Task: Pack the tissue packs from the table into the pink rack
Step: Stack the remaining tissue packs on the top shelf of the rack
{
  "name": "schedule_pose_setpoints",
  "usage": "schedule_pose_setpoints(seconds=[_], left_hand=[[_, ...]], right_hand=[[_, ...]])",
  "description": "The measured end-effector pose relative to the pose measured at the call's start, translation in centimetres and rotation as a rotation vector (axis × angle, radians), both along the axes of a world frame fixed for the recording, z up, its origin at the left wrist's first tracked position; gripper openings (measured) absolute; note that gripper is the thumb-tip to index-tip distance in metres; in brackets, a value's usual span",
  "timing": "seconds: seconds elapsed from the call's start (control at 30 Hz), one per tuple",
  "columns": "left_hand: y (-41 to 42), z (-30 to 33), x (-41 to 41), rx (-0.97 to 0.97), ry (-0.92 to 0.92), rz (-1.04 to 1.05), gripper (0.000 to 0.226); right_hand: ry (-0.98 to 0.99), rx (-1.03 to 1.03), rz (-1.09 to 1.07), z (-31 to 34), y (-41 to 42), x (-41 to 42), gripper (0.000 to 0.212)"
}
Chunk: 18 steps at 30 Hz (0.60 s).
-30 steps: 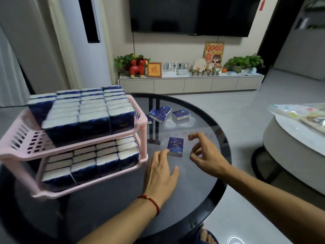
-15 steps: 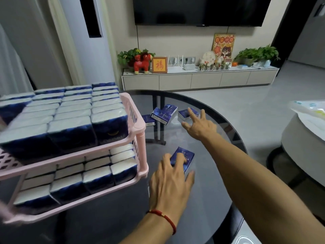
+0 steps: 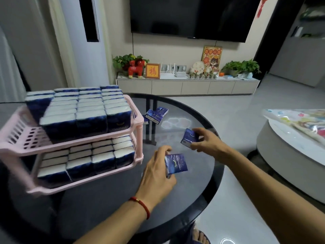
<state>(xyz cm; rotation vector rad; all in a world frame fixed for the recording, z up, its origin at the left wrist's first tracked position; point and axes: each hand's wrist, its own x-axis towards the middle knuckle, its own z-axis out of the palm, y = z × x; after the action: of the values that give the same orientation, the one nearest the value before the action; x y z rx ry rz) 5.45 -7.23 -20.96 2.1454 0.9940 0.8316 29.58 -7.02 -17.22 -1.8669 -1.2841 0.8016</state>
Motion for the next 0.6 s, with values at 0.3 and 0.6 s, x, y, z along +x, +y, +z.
schedule_pose_setpoints(seconds=[0.3, 0.6], left_hand=[[-0.9, 3.3, -6.8, -0.643, -0.351, -0.117, 0.079], [-1.6, 3.6, -11.6, -0.514, -0.427, 0.02, 0.069]], right_hand=[[-0.12, 0.095, 0.615, 3.4, -8.7, -9.9, 0.078], [-0.422, 0.441, 0.652, -0.4, -6.7, -15.6, 0.08]])
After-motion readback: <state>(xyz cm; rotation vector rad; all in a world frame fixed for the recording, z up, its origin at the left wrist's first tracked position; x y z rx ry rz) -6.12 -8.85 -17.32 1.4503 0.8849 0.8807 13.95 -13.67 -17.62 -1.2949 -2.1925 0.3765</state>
